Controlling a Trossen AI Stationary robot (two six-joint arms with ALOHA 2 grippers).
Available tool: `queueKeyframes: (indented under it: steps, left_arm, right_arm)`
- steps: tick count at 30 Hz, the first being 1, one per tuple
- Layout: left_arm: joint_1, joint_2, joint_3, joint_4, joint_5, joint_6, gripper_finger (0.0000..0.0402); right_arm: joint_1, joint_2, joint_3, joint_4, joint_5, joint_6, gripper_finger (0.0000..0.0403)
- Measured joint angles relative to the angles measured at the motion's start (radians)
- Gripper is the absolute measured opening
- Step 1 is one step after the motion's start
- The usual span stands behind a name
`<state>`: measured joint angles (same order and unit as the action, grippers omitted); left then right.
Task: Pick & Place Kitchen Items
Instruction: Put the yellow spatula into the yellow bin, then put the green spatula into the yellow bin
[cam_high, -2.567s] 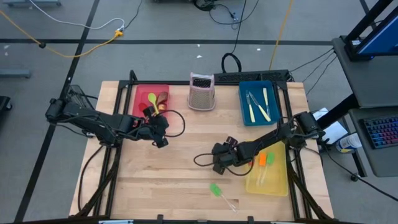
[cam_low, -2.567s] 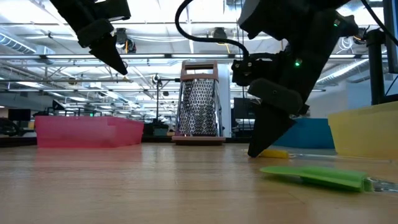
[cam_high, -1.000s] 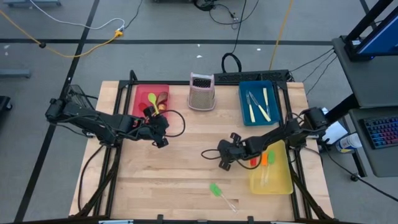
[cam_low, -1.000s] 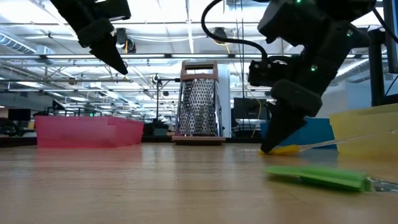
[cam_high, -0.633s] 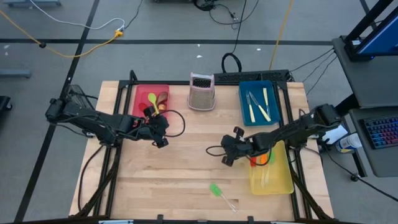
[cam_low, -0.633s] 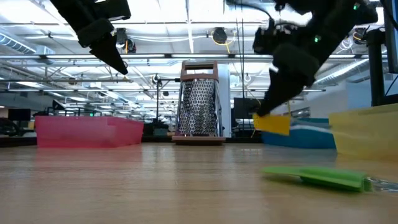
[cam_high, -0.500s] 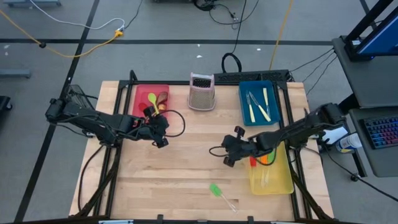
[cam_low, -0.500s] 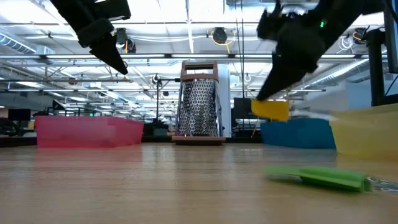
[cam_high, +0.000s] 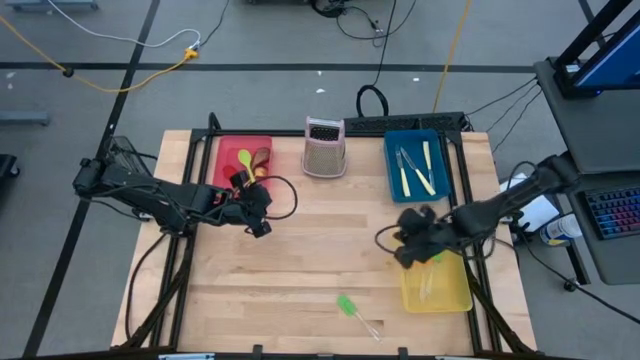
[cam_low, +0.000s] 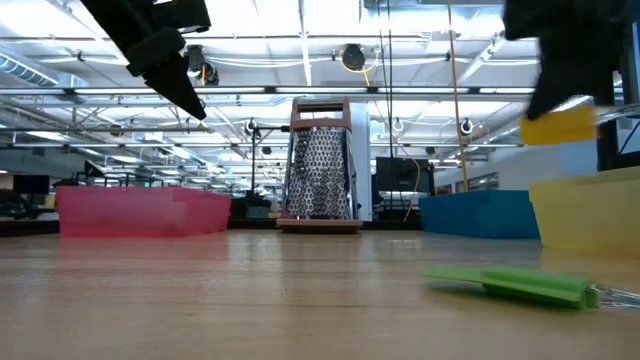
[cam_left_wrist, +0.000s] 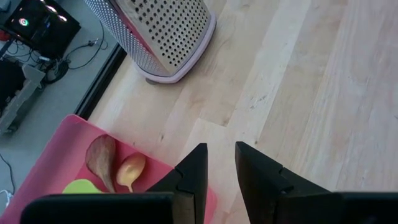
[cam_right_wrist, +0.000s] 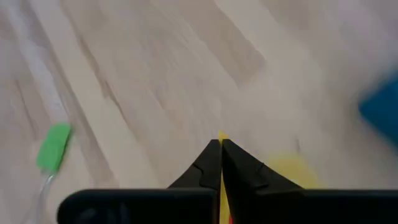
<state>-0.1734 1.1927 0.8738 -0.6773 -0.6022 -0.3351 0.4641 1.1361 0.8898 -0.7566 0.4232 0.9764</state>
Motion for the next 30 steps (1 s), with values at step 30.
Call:
queueKeyframes:
  steps: [30]
  left_arm:
    - [0.0, 0.0, 0.0, 0.015, 0.023, -0.067, 0.0088]
  right_arm:
    - [0.159, 0.0, -0.33, 0.132, -0.003, 0.481, 0.0078]
